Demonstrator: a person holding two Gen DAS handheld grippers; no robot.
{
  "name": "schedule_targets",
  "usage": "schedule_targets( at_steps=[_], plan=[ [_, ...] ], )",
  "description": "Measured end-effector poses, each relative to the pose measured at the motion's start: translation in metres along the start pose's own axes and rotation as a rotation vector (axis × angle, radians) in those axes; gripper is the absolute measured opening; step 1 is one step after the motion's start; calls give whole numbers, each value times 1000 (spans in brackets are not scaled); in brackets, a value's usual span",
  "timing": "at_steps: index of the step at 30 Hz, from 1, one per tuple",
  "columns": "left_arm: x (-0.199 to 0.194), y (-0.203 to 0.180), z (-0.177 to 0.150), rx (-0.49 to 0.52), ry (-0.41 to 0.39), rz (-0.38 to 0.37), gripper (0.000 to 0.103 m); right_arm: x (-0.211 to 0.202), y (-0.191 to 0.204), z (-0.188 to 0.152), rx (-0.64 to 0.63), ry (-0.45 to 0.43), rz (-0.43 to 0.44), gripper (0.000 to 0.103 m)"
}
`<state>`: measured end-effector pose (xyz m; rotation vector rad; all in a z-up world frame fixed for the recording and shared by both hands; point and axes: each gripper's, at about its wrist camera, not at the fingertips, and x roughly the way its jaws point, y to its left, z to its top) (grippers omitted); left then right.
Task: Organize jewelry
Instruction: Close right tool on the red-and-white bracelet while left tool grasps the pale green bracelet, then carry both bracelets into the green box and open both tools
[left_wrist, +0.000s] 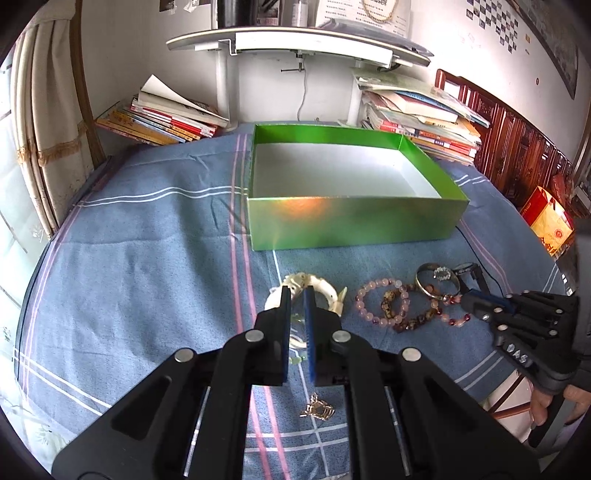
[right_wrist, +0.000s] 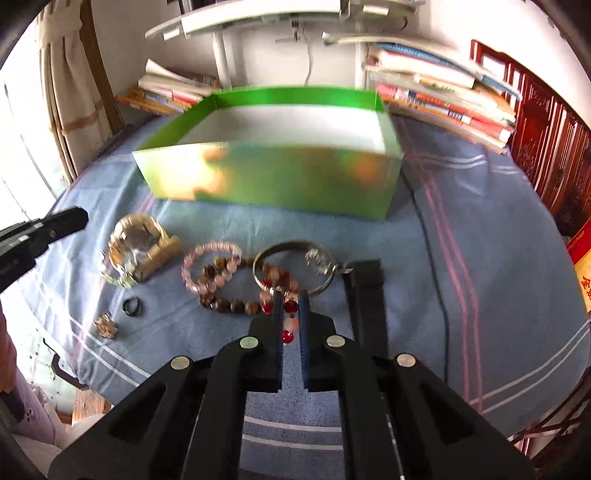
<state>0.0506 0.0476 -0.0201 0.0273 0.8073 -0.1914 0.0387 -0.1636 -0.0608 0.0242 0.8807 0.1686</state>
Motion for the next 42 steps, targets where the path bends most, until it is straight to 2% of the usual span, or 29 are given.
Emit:
schedule_targets(
  at_steps=[3,8,13,17,22,23,24,29,34,42],
  plan=[
    [-3,4,0,-7,-1,-2,8,-14,-1,6,5,-40,-6,8],
    [7,8,-13,17,49,-3,10,-14,-2,6,5,-44,-1,8],
    [23,7,-32,78,109,8,24,-6,-2,4,8,-21,3,8],
    [38,6,-38,97,155,-16,26,-3,-1,3,5,-12,6,8],
    [51,11,-38,71,178,-29,24,-1,0,3,0,-6,6,8],
    [51,12,-38,65,179,-38,19,-1,0,3,1,-5,5,8],
    [51,13,-37,57,179,-39,9,-1,0,3,1,-6,4,8],
    [29,13,-28,59,110,-16,8,-11,0,6,-1,-33,-6,8],
    [1,7,-7,83,19,-3,8,-37,-5,22,-14,-111,-34,8],
    [-24,-11,52,139,-96,-9,8,-78,-7,69,-43,-261,-58,8]
  ],
)
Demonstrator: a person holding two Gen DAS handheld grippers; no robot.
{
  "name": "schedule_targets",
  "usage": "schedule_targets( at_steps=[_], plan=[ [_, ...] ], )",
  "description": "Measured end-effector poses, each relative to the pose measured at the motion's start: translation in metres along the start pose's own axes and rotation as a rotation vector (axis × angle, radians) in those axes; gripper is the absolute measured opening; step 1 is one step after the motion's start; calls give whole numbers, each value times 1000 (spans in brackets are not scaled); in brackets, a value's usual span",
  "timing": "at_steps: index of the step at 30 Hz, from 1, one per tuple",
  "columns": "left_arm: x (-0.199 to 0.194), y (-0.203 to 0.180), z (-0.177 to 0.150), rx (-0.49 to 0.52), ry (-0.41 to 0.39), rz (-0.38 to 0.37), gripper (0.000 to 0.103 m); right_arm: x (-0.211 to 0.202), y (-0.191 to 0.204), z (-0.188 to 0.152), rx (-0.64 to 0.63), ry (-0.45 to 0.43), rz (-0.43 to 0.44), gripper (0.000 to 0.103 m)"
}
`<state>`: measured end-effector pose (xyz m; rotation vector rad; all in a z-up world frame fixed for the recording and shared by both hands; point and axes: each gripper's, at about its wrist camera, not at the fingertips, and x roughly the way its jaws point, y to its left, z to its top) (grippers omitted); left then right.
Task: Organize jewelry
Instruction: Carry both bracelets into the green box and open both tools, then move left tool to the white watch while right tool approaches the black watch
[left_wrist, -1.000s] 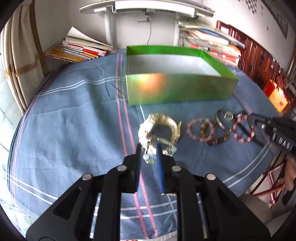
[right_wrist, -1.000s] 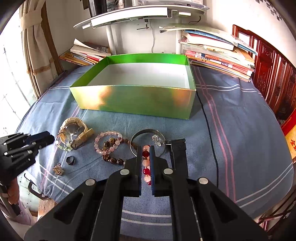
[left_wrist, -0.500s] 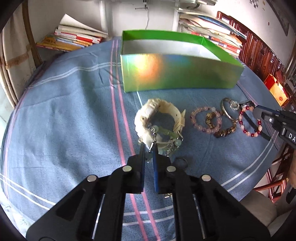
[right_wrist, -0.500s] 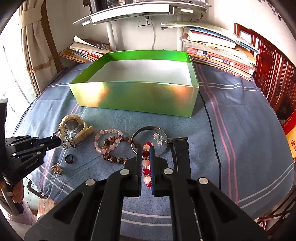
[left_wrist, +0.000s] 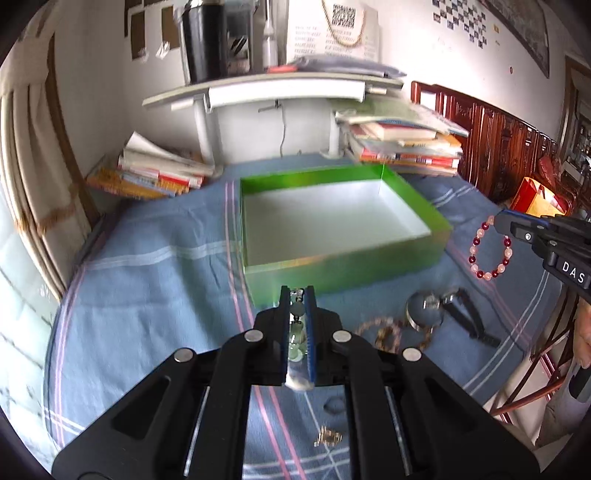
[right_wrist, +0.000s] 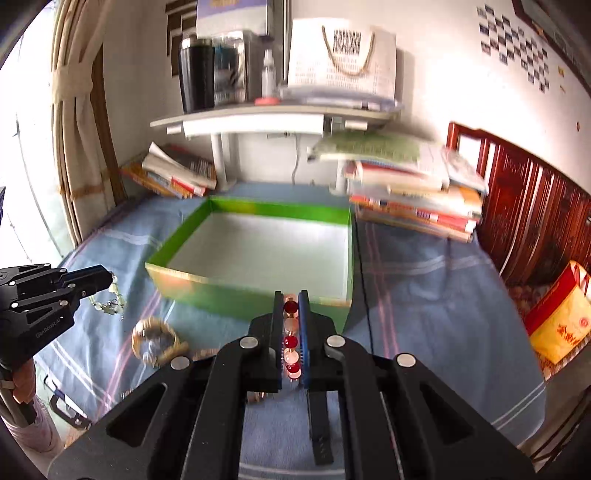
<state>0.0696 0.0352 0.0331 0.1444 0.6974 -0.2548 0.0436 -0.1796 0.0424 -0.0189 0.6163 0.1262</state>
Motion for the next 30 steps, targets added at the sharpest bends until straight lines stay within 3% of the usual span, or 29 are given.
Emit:
schedule_targets(
  at_steps=[5,9,13,16,18,19,21,24,27,30],
  plan=[
    [14,-5,54,35,-44,-24,8,12,-6,46,17,-46,16,8],
    [56,-6,85,30,-16,0,8,56,-7,68,31,27,38,8],
    [104,-6,91,8,32,60,8,107,-2,64,39,116,17,8],
    [133,-4,86,-23,87,65,8,146,-3,56,44,189,-3,8],
    [145,-1,83,-51,107,65,11,158,-5,50,52,204,-28,17],
    [148,0,81,-65,116,75,24,160,-7,47,60,209,-37,22],
    [148,1,77,-78,121,101,46,155,-14,44,89,210,-25,42],
    [132,3,69,-92,98,149,52,125,-26,35,124,165,-21,44],
    [101,10,50,-150,61,187,69,82,-38,16,156,91,-61,57],
    [68,14,17,-199,23,197,72,50,-50,-17,208,63,-87,58]
  ],
)
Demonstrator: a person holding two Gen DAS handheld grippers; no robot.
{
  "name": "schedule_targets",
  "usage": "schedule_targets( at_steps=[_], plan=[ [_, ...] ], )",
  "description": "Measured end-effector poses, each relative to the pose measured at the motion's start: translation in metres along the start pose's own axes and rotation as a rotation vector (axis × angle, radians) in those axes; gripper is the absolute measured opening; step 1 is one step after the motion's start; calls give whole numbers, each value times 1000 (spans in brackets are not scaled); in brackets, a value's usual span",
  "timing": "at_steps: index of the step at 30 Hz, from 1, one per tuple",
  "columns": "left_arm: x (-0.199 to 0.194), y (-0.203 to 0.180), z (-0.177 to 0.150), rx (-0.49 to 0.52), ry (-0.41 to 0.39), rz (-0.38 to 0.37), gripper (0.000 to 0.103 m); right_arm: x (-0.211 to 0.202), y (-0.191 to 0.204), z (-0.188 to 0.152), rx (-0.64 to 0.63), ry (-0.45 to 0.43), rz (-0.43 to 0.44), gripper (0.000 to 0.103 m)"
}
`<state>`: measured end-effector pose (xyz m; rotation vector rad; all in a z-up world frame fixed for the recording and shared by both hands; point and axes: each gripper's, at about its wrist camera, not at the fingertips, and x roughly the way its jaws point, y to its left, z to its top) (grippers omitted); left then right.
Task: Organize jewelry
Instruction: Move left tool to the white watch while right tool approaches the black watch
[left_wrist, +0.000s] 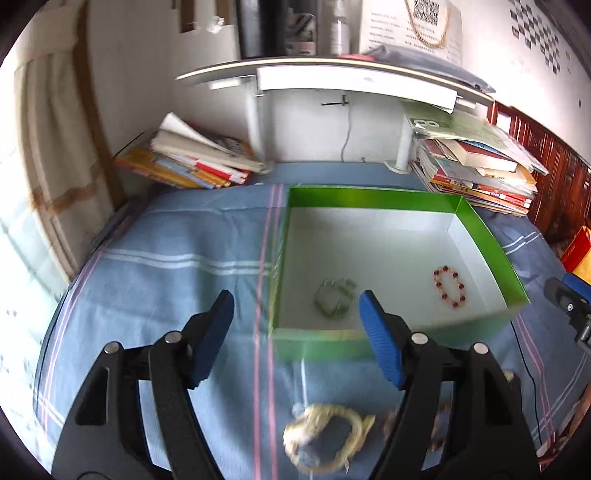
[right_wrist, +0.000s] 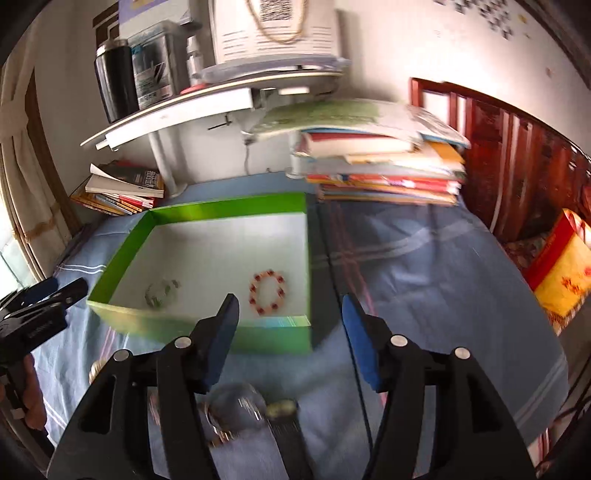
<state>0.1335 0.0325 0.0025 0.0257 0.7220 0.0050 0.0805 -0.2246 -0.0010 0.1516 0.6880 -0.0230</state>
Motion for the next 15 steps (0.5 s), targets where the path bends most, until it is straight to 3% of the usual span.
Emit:
schedule_targets(
  at_steps=[5,7,10,15],
  plan=[
    [-19,17,-60,-88,30,-5,77,-14,-17,-60,89,55,-1,58],
    [-15,13,-75,-59,55,12,77,-4,-5,-77,33,127,14,58],
    [-3,8,-91,2,94,57,77,14,8,-90,-25,198,14,58],
    [13,14,-100,-23,135,56,77,31,17,-100,-53,232,-58,58]
  ],
)
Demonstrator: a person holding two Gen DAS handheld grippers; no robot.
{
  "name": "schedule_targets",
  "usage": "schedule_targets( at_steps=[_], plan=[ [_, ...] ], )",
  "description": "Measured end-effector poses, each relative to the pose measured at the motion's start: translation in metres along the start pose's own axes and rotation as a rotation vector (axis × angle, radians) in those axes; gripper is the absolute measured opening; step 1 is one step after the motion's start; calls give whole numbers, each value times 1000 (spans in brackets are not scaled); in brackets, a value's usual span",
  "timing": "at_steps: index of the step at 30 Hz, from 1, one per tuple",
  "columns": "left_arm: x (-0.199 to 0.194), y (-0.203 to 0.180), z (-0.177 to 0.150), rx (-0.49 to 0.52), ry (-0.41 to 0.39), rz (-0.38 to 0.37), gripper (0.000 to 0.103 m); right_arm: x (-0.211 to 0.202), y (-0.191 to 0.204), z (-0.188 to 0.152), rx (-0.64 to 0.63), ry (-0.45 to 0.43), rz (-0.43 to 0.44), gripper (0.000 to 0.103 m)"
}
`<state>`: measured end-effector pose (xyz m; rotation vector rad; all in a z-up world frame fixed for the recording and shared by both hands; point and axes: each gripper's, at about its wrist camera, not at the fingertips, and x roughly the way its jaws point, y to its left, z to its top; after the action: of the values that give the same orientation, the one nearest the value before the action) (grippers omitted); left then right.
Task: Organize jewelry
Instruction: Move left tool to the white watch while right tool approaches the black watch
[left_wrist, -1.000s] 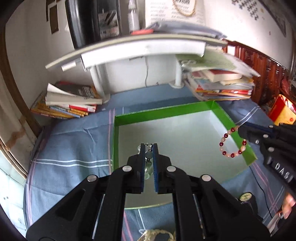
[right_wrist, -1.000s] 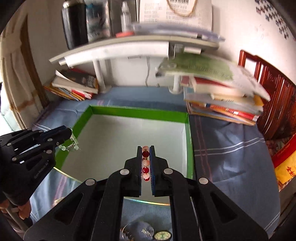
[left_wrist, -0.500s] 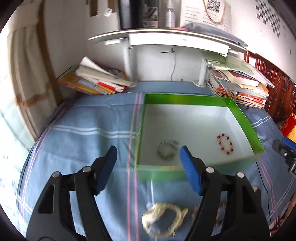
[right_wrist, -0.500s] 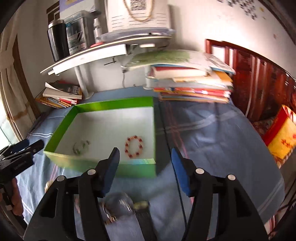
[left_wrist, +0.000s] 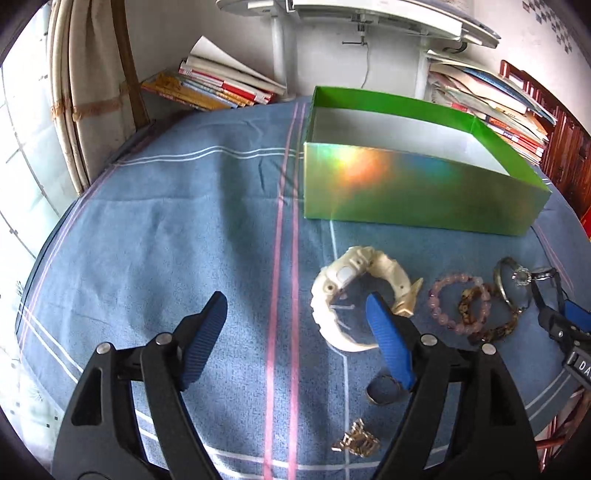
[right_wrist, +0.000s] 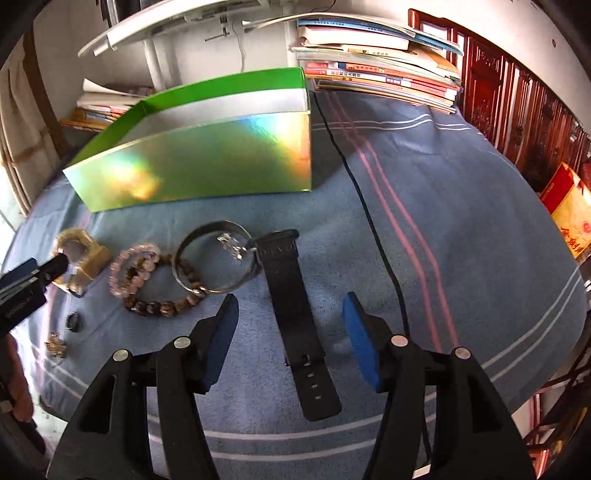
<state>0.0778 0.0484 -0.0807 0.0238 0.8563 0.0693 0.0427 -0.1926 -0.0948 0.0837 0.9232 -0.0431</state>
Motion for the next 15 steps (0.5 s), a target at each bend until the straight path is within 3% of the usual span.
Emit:
schedule_targets(
  at_steps=[5,8,10,11,12,14,15],
  plan=[
    [13,3,-3,-17,37,16,74,3,0,-5,-11,-3,-16,58],
    [15,3,-5,-5,39,5,57,4,-2,-3,-13,-11,-18,58],
    [12,-2,-8,14,31,-29,33,4,-2,-3,-17,-19,-17,58],
    [12,-4,-8,25,29,-37,29,4,0,-4,-19,-21,-15,56],
    [11,-8,-9,41,25,-34,22,2,1,-4,-27,-26,-4,37],
    [9,-14,-11,67,20,-16,20,-1,4,-4,-49,-20,19,19],
    [8,-14,-12,68,22,-17,20,-1,5,-5,-56,-16,21,19]
  ],
)
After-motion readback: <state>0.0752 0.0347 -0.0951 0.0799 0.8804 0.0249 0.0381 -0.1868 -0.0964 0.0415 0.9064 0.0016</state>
